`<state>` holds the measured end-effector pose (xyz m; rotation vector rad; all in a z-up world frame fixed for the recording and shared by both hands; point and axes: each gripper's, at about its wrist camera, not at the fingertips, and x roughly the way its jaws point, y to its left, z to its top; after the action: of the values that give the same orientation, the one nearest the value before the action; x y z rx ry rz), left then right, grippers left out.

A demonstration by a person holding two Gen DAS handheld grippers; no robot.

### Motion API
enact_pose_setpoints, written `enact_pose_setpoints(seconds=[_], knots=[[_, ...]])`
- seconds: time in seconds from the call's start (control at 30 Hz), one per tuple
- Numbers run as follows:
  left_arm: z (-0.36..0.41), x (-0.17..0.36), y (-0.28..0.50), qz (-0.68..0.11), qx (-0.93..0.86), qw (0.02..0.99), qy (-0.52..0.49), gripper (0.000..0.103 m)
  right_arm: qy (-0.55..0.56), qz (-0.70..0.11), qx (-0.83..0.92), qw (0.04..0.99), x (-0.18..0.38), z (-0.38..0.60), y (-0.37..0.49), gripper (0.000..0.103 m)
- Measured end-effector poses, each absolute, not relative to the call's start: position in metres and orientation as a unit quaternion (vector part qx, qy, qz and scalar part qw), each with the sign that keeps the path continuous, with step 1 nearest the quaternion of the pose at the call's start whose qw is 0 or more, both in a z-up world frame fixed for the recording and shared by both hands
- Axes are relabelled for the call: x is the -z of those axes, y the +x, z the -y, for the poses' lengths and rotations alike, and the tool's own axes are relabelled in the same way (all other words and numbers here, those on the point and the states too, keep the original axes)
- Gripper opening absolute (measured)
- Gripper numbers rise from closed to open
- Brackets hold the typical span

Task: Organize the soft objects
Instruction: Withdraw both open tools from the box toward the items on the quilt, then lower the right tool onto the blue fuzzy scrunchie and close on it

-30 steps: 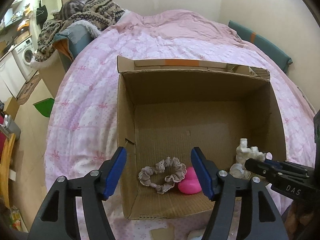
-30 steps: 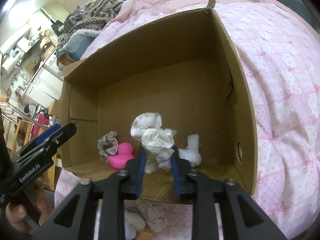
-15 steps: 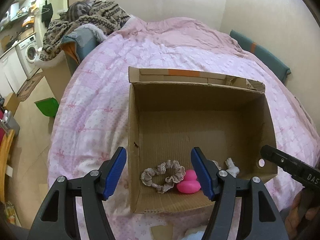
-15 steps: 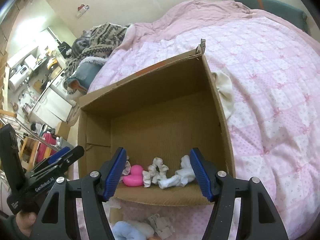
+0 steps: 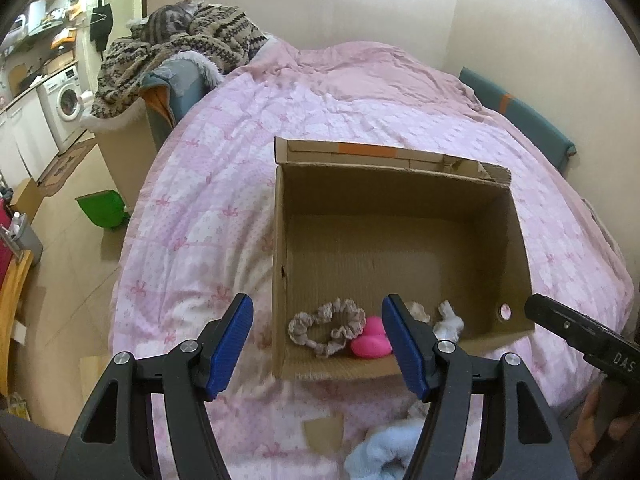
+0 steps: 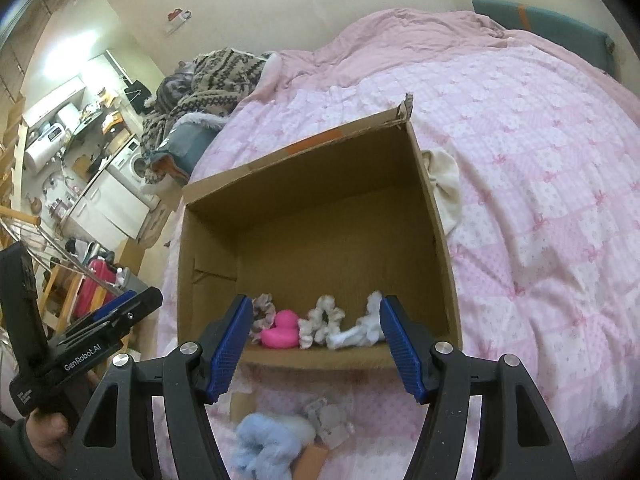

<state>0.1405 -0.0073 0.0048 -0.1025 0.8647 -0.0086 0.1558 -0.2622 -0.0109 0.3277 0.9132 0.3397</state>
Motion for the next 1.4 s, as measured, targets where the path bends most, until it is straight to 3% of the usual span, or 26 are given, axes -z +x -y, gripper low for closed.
enact_pose_setpoints(seconds=[1.03, 1.4], knots=[[-0.008, 0.028, 0.07, -0.466, -0.038, 0.881, -0.066, 0.064, 0.132, -0.488, -0.181, 0.843, 0.028, 0.246, 0.08, 0.069], [-0.033, 0.045, 0.072, -0.495, -0.065, 0.86, -0.109, 0.064, 0.18, -0.592, -0.197, 0.761, 0.082, 0.238, 0.097, 0.069]])
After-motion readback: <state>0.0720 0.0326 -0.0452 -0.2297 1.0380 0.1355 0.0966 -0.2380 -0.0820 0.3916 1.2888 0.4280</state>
